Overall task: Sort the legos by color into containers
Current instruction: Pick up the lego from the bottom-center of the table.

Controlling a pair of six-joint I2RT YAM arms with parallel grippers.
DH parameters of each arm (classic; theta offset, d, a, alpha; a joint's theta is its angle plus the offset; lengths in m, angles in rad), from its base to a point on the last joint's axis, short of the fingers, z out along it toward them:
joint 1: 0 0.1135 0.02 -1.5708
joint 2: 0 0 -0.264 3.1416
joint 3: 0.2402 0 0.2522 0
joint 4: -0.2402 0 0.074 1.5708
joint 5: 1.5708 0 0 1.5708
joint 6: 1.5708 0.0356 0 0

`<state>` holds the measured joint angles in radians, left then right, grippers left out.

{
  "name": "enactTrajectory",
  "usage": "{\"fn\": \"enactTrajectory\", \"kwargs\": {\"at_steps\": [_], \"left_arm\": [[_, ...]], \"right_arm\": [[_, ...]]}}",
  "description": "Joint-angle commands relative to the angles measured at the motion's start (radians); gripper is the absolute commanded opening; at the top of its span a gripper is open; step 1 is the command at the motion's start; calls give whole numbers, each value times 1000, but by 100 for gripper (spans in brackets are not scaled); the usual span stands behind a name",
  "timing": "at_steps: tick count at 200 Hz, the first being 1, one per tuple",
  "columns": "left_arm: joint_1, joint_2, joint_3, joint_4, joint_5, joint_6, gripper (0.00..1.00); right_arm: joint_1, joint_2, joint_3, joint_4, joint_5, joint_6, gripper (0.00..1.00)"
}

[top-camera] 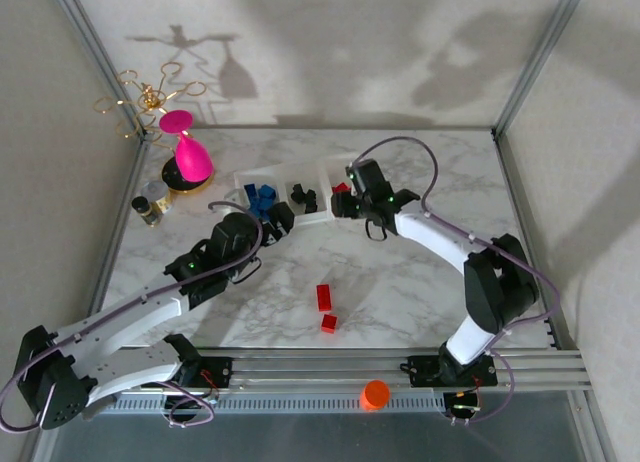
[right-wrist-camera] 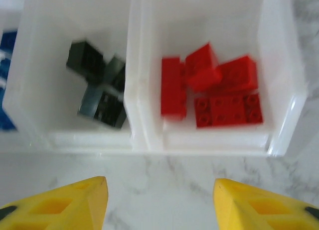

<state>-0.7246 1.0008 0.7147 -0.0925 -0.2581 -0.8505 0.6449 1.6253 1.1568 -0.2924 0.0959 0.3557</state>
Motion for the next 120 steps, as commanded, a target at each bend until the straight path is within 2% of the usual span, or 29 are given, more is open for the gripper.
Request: {"fn": "enactTrajectory", "kwargs": {"at_steps": [1, 48, 120], "left_arm": [[8, -34, -52, -58, -7, -33, 100], [8, -117, -144, -104, -35, -83, 100], [8, -191, -196, -158, -73, -120, 100]], "right_arm": [[85, -61, -79, -33, 25, 52, 59], [256, -90, -213, -18, 50, 191, 64], [451, 14, -228, -56, 113, 342, 70]]}}
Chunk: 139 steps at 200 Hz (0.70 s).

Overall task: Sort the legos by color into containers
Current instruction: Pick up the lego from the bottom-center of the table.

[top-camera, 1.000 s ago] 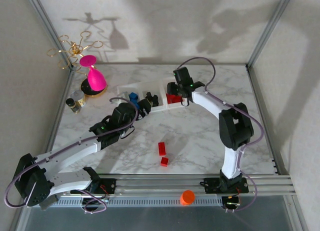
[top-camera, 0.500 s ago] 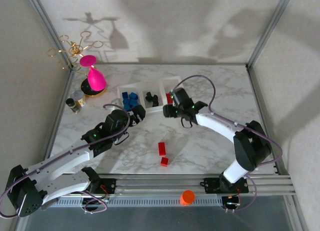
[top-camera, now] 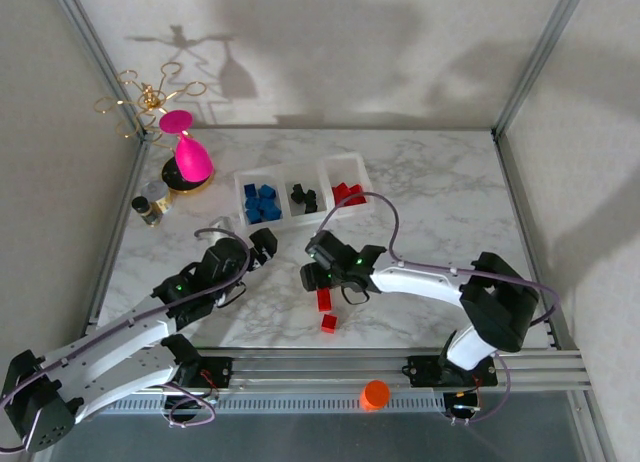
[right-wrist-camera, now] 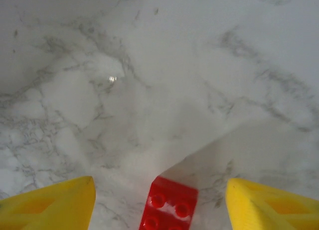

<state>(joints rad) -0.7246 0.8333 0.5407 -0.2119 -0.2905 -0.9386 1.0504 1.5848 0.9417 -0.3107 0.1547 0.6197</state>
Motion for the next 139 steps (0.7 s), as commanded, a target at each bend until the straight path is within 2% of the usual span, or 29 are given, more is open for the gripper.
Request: {"fn": "enactTrajectory", "kwargs": {"at_steps": [1, 40, 139], "left_arm": [[8, -23, -22, -39, -41, -32, 100], [8, -31, -30, -42, -42, -37, 100], [8, -29, -24, -35, -32, -38, 100]], "right_arm": [[47, 56, -13, -38, 57, 81, 70], [81, 102, -18, -39, 80, 111, 64], [100, 134, -9, -51, 117, 113, 36]]}}
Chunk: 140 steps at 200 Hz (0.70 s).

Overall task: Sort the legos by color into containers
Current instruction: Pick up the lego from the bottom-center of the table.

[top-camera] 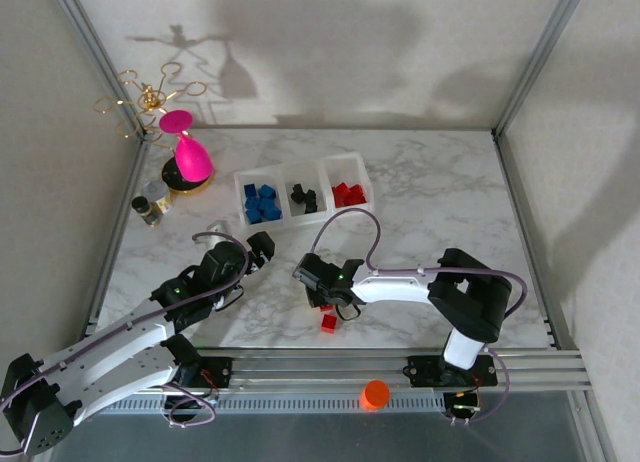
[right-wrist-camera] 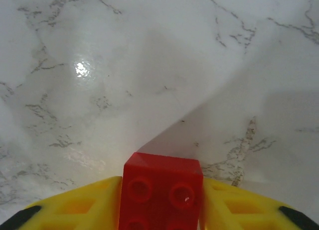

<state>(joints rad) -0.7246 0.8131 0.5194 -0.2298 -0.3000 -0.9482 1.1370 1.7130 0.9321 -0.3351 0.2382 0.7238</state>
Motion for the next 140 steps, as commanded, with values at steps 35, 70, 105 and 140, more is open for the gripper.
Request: {"fn": "enactTrajectory", "kwargs": {"at_steps": [35, 70, 105, 140], "left_arm": [[8, -11, 17, -19, -13, -18, 100], [7, 7, 46, -9, -2, 1, 100], [8, 70, 104, 4, -4, 49, 99], [8, 137, 138, 62, 2, 69, 100]], "right_arm": [[3, -17, 28, -45, 60, -1, 30], [-51, -70, 48, -34, 56, -38, 30], [-140, -107, 91, -15, 105, -129, 30], [-275, -116, 156, 25, 97, -227, 31]]}}
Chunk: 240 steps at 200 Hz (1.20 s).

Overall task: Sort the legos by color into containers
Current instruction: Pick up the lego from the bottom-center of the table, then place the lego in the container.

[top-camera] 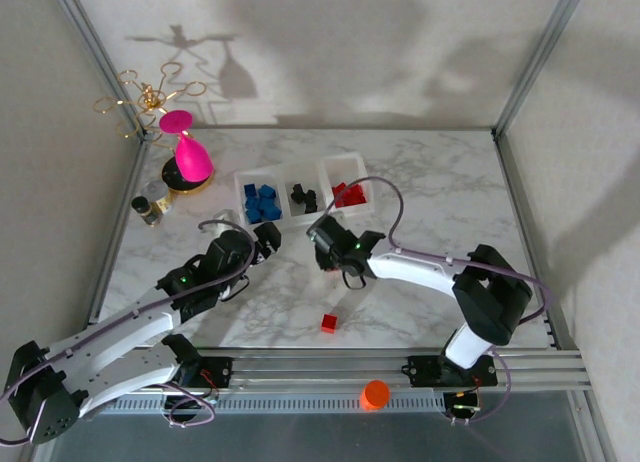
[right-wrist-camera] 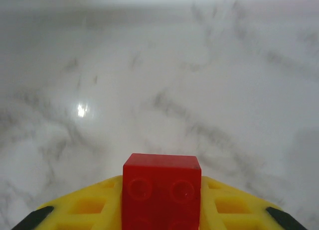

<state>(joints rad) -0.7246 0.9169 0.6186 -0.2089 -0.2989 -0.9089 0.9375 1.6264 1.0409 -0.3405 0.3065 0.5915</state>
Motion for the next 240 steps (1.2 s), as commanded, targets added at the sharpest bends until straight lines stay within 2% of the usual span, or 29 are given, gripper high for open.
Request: {"fn": "enactTrajectory", "kwargs": {"at_steps": [1, 52, 91, 132, 191, 212, 240], "left_arm": [[8, 34, 39, 45, 1, 31, 100], [12, 167, 135, 118, -7, 73, 100], [16, 253, 200, 157, -13, 89, 100], [26, 299, 225, 165, -4, 98, 100], [42, 300, 224, 171, 7, 94, 100], [44, 294, 222, 170, 9, 93, 100], [47, 289, 221, 170, 11, 92, 100]], "right_arm": [[-80, -29, 50, 32, 28, -96, 31], [-282, 89, 205, 69, -6, -206, 31], [-366, 235, 351, 65, -10, -250, 31], [-383, 376, 503, 35, -16, -289, 31], [-390, 518, 635, 7, -6, -315, 34], [-391, 532, 646, 9, -24, -316, 38], [-391, 528, 675, -9, -32, -325, 51]]}}
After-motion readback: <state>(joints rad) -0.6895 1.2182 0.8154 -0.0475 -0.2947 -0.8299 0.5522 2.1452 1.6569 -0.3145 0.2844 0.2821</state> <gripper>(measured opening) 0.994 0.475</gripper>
